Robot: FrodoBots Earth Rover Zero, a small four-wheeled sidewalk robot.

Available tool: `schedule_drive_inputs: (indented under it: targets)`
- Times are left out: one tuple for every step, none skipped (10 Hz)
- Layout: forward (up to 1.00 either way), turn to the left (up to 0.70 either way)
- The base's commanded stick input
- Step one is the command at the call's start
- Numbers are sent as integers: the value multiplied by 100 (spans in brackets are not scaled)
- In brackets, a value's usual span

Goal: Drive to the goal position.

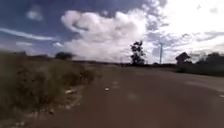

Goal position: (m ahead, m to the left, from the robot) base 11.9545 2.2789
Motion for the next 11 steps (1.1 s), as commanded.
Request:
schedule_drive_inputs:
  targets:
    - [100,0]
    - [100,0]
    - [100,0]
    - [100,0]
    - [100,0]
    - [100,0]
    - [100,0]
    - [100,0]
    - [100,0]
    - [100,0]
    - [100,0]
